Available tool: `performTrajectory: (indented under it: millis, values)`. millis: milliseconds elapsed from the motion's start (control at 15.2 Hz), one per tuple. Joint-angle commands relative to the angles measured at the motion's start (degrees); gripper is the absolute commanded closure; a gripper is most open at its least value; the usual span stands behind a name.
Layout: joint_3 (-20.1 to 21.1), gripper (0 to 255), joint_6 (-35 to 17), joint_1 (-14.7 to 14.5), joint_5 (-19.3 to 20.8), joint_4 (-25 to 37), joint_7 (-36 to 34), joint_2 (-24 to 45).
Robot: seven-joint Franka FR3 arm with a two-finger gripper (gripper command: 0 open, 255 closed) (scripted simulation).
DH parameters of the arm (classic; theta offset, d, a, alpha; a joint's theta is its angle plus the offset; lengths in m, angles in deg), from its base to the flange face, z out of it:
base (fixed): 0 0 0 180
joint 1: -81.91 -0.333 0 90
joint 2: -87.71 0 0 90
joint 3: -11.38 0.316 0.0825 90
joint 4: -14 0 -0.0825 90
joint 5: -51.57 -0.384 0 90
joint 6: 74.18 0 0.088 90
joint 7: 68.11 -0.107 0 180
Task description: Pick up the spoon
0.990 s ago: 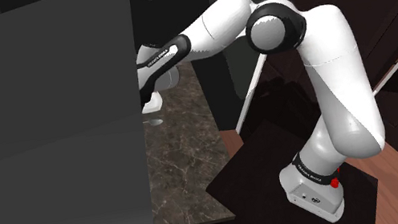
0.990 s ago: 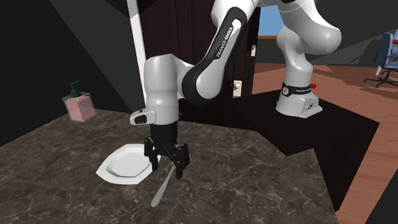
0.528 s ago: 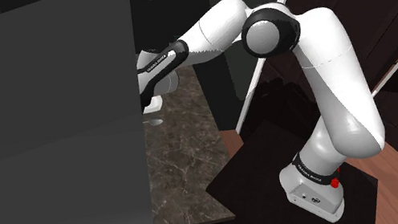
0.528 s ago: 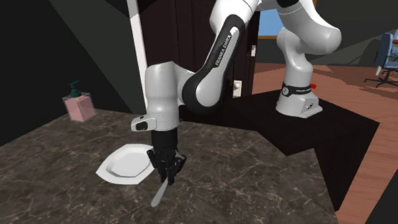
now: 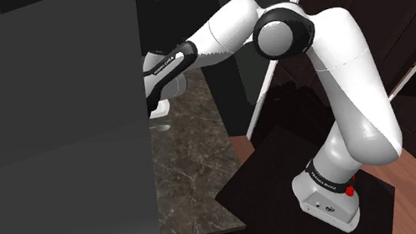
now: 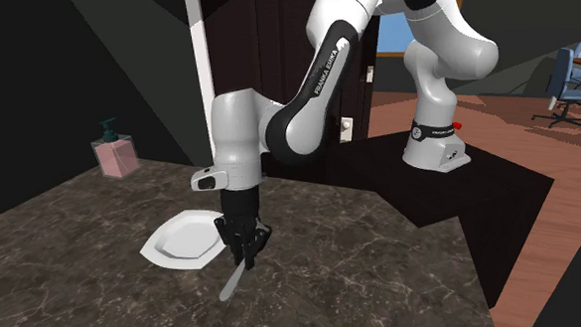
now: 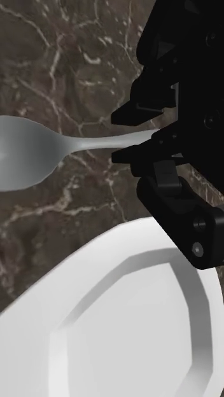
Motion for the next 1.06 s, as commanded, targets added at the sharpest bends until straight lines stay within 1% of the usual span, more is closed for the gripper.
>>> performTrajectory:
  millis: [0,858,990]
  values:
    - [-0.1,255,0.6,0.0,0.1,-0.4,-0.2,-1.0]
    - [-1.2,255,6.6,-0.6,1.3,-1.8,-2.3,-8.5]
    - [-1.2,255,6.6,-0.6,1.3,-1.8,-2.4,-8.6]
